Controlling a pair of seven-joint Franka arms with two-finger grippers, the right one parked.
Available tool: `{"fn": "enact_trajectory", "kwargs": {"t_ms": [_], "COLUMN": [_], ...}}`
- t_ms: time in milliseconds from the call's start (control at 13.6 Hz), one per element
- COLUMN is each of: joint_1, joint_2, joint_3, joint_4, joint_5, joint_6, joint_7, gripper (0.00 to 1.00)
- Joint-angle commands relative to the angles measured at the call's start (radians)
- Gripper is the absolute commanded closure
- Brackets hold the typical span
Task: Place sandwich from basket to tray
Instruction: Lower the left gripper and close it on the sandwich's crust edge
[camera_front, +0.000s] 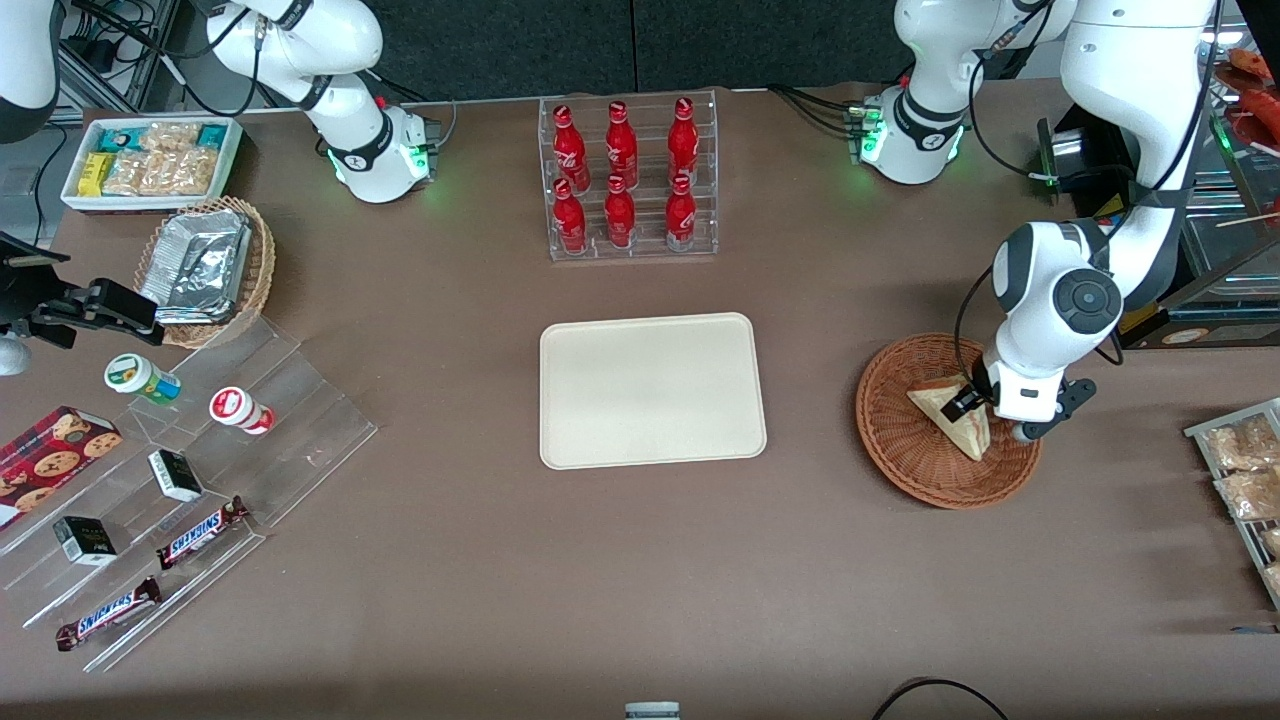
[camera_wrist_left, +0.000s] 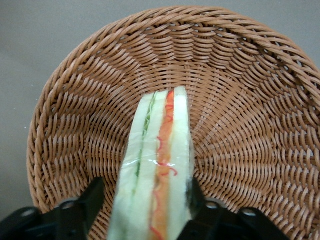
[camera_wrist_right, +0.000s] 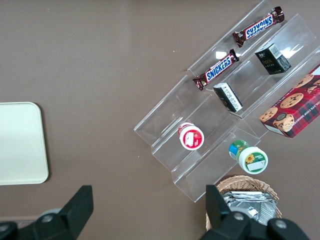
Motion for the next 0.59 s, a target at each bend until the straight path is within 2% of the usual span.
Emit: {"fn": "enact_trajectory", "kwargs": {"t_ms": [0,369,516], "joint_1": [0.001,-0.005,-0.012], "joint_2": [-0.019,-0.037,-0.048], "joint_3": [-0.005,-0.008,-0.014], "joint_4": [-0.006,0.033,0.111], "joint_5": [0.024,0.024,0.019], "joint_6": [-0.024,-0.113,-0.238], "joint_7": [-0.031,-0.013,0.054], "gripper": [1.0,1.0,1.0]}}
